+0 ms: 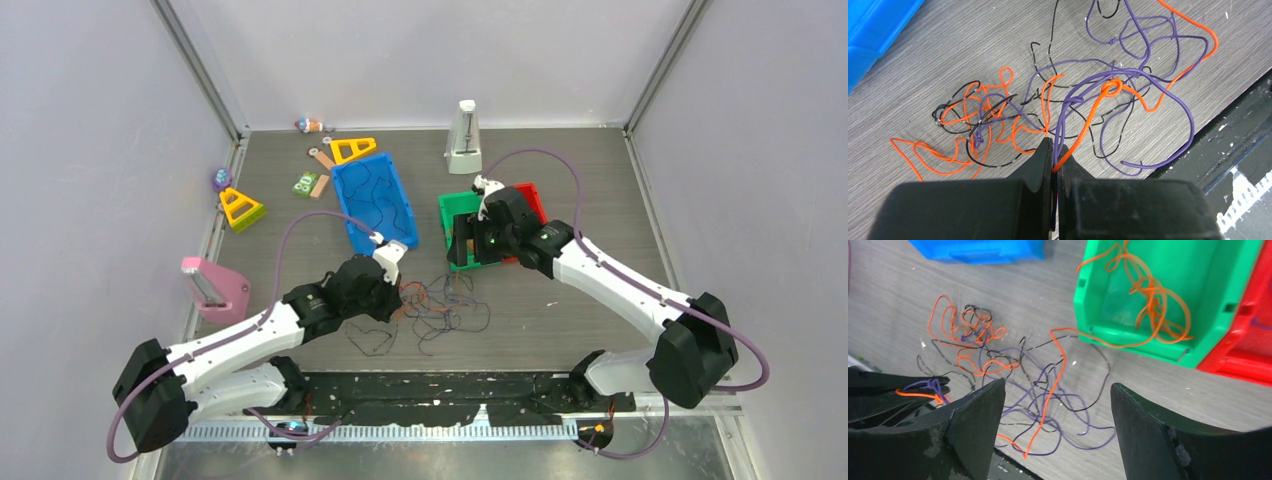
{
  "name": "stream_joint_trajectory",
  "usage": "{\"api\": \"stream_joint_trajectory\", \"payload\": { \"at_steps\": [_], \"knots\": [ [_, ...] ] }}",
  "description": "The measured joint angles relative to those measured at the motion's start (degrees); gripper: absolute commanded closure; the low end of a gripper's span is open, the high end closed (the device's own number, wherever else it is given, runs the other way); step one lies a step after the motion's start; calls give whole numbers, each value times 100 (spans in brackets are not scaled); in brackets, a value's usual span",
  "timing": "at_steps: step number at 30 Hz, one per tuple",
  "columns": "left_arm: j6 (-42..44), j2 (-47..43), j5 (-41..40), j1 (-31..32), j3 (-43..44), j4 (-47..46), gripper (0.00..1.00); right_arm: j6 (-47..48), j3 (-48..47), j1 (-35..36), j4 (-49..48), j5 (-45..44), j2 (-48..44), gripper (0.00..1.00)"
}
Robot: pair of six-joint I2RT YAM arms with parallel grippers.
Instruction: Untangle the cables
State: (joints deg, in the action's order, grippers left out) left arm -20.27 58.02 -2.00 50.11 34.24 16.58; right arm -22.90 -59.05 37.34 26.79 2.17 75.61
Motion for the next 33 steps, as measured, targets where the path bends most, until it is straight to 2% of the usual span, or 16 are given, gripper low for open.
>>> {"api": "stream_joint_trajectory", "payload": {
  "at_steps": [4, 14, 15, 17, 18, 19, 21, 28, 33],
  "knots": [
    [-2, 105, 4, 0, 0, 0, 100, -229, 286, -2, -289, 442, 96, 29],
    [-2, 160, 4, 0, 0, -2, 100, -518, 380, 0, -1003, 999, 758, 40],
    [-2, 160, 2, 0, 0, 0, 100, -533, 398, 0, -1047, 1008, 791, 44],
    [-2, 160, 2, 0, 0, 0, 100, -557, 466, 0, -1106, 1014, 802, 61],
    [-2, 160, 2, 0, 0, 0, 100, -549, 496, 0, -1121, 1012, 802, 72],
    [-2, 160, 0, 0, 0, 0, 100, -568, 533, 0, -1156, 1012, 802, 77],
    [-2, 160, 0, 0, 0, 0, 100, -568, 601, 0, -1178, 1012, 802, 93],
    [-2, 170, -2, 0, 0, -2, 100, -542, 566, -55, -1001, 964, 743, 95],
    [-2, 212, -59, 0, 0, 20, 100, -354, 66, -422, -520, 892, 476, 94]
  ]
}}
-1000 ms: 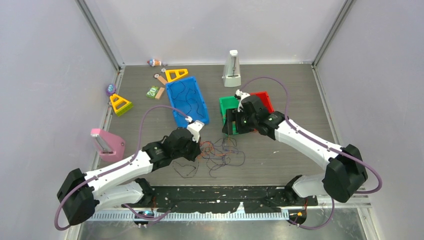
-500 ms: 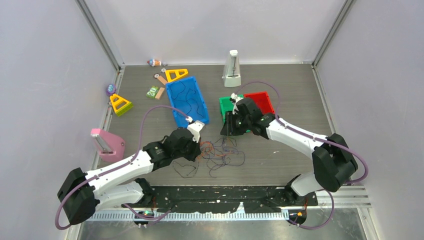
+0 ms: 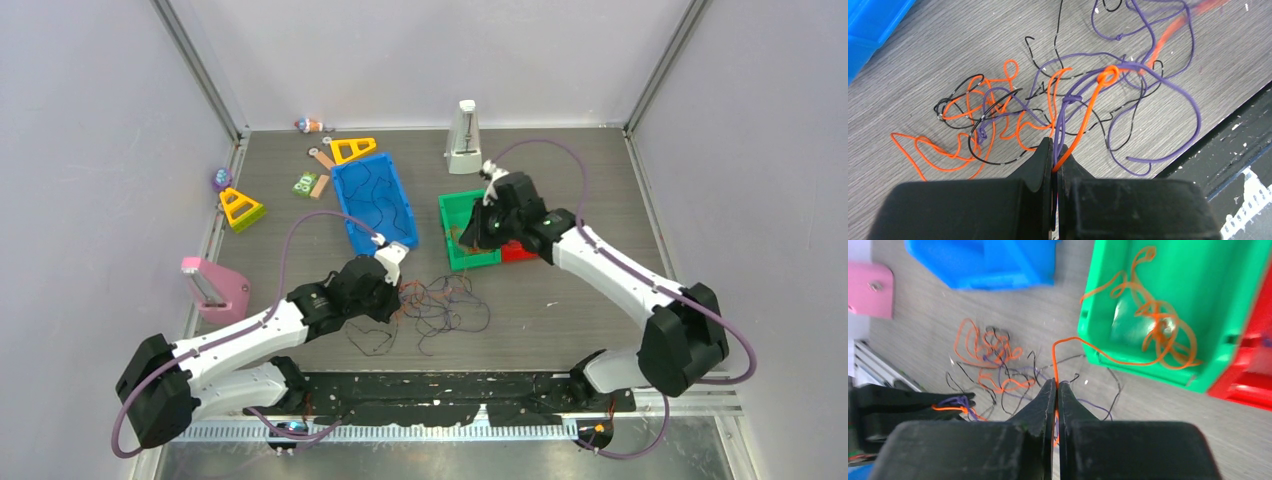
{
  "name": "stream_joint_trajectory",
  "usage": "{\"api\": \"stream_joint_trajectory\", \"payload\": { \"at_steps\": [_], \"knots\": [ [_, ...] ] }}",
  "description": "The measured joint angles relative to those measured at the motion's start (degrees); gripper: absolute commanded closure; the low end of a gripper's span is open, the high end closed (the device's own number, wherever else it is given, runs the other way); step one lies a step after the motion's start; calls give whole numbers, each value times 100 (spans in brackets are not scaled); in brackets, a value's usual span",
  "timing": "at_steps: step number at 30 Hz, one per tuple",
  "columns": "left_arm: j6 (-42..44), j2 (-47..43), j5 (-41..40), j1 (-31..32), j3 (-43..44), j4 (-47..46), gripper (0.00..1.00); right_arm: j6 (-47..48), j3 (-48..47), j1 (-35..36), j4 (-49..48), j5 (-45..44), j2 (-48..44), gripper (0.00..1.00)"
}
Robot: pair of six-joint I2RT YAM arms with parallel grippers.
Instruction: Untangle the cables
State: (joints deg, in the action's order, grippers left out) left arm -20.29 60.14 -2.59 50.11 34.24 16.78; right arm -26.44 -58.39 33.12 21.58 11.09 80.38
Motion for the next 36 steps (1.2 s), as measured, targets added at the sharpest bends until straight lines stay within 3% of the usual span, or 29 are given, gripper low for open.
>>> {"api": "stream_joint_trajectory", "payload": {
  "at_steps": [13, 19, 26, 28, 30, 31, 34, 36],
  "knots": [
    [-46, 133, -457, 0, 4, 282, 100, 385, -883, -1303, 494, -48, -365, 94],
    [-369, 131, -1121, -170, 90, 474, 100, 398, -879, -1366, 975, -48, -522, 95],
    [-820, -680, -1633, -468, 90, 511, 100, 398, -542, -1362, 1248, -90, -1152, 95],
    [-940, -887, -1757, -498, 70, 553, 89, 387, -415, -1414, 1300, -105, -1303, 95],
    [-975, -1012, -1853, -501, 68, 623, 64, 396, -369, -1423, 1300, -79, -1338, 95],
    [-973, -1086, -2004, -525, 57, 778, 56, 417, -363, -1456, 1307, -155, -1338, 95],
    [-1069, -1268, -2332, -621, -57, 1207, 36, 476, -363, -1624, 1309, -323, -1340, 95],
    [-1075, -1368, -2441, -649, -109, 1397, 29, 501, -363, -1685, 1311, -337, -1351, 95]
  ]
}}
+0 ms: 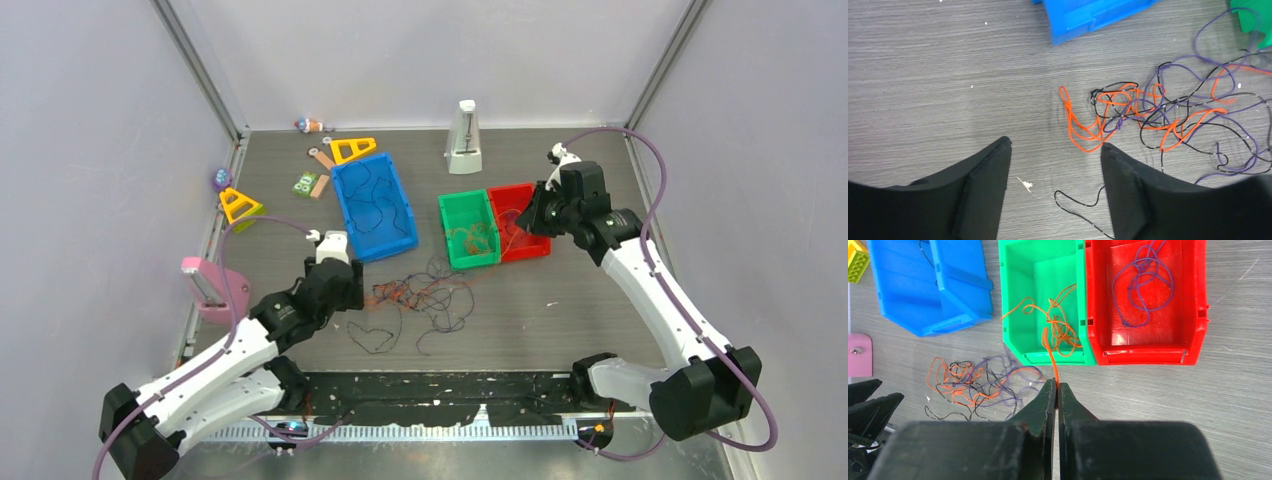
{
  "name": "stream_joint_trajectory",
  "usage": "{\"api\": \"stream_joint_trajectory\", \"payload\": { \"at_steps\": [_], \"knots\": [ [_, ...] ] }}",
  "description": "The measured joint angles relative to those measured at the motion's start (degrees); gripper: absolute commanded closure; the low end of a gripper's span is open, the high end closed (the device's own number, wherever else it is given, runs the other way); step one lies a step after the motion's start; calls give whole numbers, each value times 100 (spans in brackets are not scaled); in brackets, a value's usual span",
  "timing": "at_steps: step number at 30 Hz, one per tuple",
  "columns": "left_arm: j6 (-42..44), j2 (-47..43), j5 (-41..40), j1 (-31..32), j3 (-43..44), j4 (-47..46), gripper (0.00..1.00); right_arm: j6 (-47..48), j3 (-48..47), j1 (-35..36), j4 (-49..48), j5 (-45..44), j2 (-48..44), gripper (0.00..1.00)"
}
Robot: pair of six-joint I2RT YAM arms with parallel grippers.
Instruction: Untangle the cables
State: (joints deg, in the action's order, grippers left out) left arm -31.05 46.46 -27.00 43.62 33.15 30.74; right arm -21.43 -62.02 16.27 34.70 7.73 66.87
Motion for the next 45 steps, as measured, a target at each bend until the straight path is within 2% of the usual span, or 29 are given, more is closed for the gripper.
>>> {"api": "stream_joint_trajectory", "payload": {
  "at_steps": [4, 11, 18, 27, 29, 33, 35, 37, 40, 42, 45],
  "knots": [
    [142, -140, 125, -4, -26, -4, 22, 13, 0, 0, 2, 144, -72, 95],
    [874, 125, 1587, -7, -59, -1176, 13, 9, -70, 0, -24, 682, -101, 94],
    [1384, 1696, 2719, 468, 787, -2212, 12, -184, -894, 0, -7, 1209, -98, 95],
    [1305, 2874, 3593, 649, 1502, -3799, 13, -619, -1453, 0, -201, 1679, -4, 94],
    [1300, 3101, 3670, 654, 1762, -3956, 18, -664, -1517, 0, -249, 1700, 109, 95],
    [1316, 3495, 3845, 658, 2334, -4129, 34, -739, -1733, 0, -317, 1733, 483, 95],
    [1335, 3698, 3963, 658, 2634, -4144, 50, -767, -1845, 0, -348, 1749, 645, 95],
    [1309, 3941, 4109, 658, 2968, -4159, 71, -793, -1926, 0, -356, 1749, 726, 95],
    [1261, 4212, 4271, 658, 3272, -4177, 94, -828, -2065, 0, -361, 1744, 743, 95],
    [1200, 4319, 4347, 658, 3324, -4175, 99, -848, -2186, 0, -380, 1742, 743, 95],
    [1165, 4419, 4356, 658, 3324, -4214, 100, -857, -2343, 2, -321, 1744, 752, 95]
  ]
}}
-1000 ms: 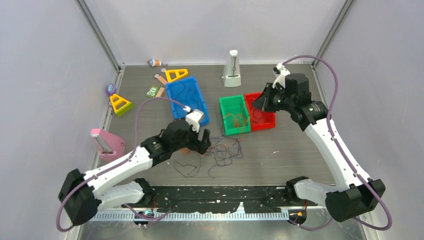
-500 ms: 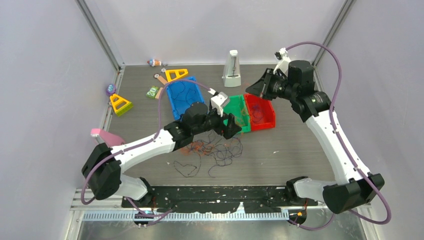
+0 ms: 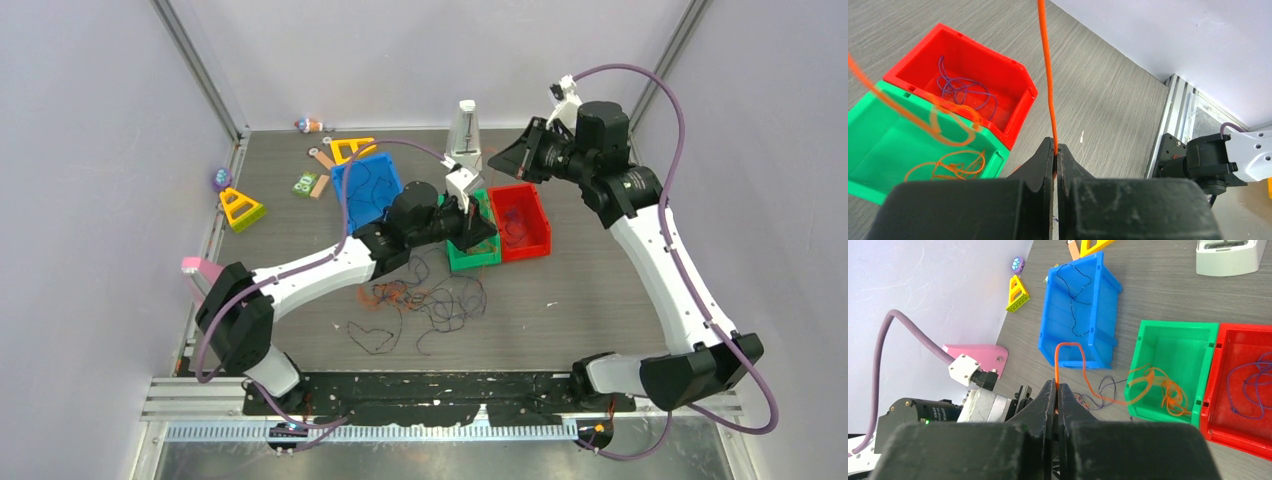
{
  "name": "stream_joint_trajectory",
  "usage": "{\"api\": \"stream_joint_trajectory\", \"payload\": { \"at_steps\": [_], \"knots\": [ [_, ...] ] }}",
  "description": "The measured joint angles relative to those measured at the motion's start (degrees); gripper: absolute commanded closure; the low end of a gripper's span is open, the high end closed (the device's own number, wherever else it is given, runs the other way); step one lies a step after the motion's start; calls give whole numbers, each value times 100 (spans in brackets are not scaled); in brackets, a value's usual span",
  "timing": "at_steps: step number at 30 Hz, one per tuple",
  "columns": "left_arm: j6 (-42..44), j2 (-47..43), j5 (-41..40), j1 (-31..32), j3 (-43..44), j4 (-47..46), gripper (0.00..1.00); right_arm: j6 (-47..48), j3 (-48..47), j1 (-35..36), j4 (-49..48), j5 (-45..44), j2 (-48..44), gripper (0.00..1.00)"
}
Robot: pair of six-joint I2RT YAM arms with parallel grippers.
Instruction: Untangle the cables
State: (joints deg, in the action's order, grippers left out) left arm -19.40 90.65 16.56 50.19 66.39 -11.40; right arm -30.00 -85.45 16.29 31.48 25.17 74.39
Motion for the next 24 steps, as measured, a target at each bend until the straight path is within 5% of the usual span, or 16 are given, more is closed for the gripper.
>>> {"api": "stream_joint_trajectory", "payload": {
  "at_steps": [14, 24],
  "knots": [
    [-269, -643, -39, -24, 20, -28, 100, -33, -1036, 9, 350, -68, 280, 94],
    [-625, -328, 413, -48, 1777, 1060, 100, -79, -1141, -2, -122, -70, 387, 95]
  ]
}}
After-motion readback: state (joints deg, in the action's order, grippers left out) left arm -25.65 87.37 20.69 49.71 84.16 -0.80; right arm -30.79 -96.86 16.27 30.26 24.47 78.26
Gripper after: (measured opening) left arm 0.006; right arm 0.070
